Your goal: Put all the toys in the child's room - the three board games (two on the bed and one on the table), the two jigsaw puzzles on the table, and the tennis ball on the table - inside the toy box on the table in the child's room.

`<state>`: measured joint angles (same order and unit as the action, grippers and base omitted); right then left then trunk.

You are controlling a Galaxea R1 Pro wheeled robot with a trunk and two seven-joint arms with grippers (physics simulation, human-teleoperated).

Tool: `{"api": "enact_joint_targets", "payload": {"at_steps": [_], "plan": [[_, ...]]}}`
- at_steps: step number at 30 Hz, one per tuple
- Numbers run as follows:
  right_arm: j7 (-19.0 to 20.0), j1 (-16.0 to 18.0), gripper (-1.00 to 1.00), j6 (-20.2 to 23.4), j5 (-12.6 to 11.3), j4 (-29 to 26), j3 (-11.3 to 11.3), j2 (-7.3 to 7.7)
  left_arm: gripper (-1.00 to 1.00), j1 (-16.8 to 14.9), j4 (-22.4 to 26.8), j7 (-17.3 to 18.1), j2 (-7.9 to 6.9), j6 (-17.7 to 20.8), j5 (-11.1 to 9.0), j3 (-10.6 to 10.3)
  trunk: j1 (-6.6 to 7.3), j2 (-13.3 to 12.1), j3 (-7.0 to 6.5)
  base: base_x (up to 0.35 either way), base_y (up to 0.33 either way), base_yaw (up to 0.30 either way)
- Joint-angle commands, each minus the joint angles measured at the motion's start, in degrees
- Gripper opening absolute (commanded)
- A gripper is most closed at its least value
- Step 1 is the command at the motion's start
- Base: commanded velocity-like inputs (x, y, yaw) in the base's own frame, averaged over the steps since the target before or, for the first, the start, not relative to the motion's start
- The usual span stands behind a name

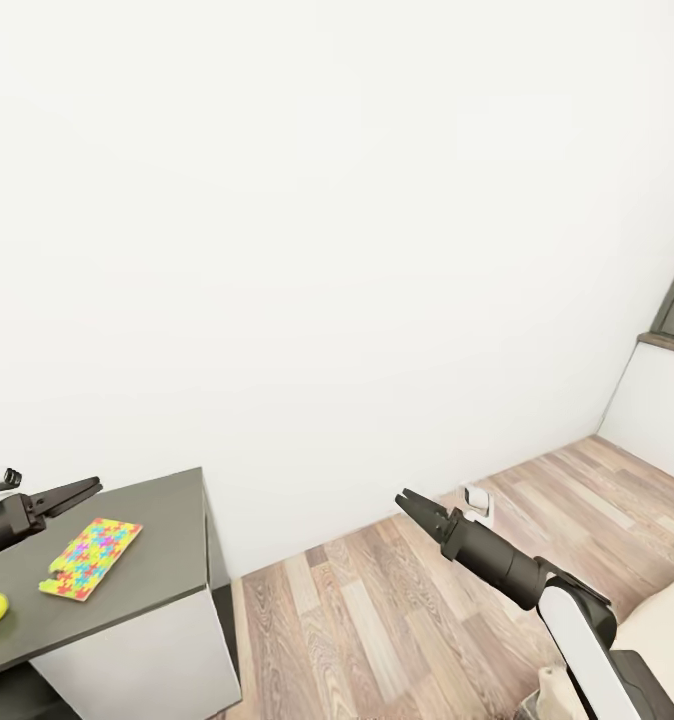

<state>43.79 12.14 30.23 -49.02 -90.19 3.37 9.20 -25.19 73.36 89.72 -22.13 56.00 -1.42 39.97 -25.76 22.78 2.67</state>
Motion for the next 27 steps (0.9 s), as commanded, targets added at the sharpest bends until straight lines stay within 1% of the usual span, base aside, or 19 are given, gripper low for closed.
{"api": "enact_joint_targets", "payload": {"at_steps": [1, 27], "plan": [[-0.10, 0.06, 1.00, 0.44, -0.56, 0.02, 0.06, 0.03, 1.00, -0.03, 0.03, 0.28, -0.02, 0.61, 0.10, 0.06, -0.03, 0.13, 0.12, -0.138, -0.145, -0.279], [-0.27, 0.06, 1.00, 0.44, -0.56, 0.02, 0.04, 0.03, 1.00, -0.03, 0.03, 0.28, -0.02, 0.60, 0.10, 0.11, -0.03, 0.13, -0.40, -0.181, -0.206, -0.279]]}}
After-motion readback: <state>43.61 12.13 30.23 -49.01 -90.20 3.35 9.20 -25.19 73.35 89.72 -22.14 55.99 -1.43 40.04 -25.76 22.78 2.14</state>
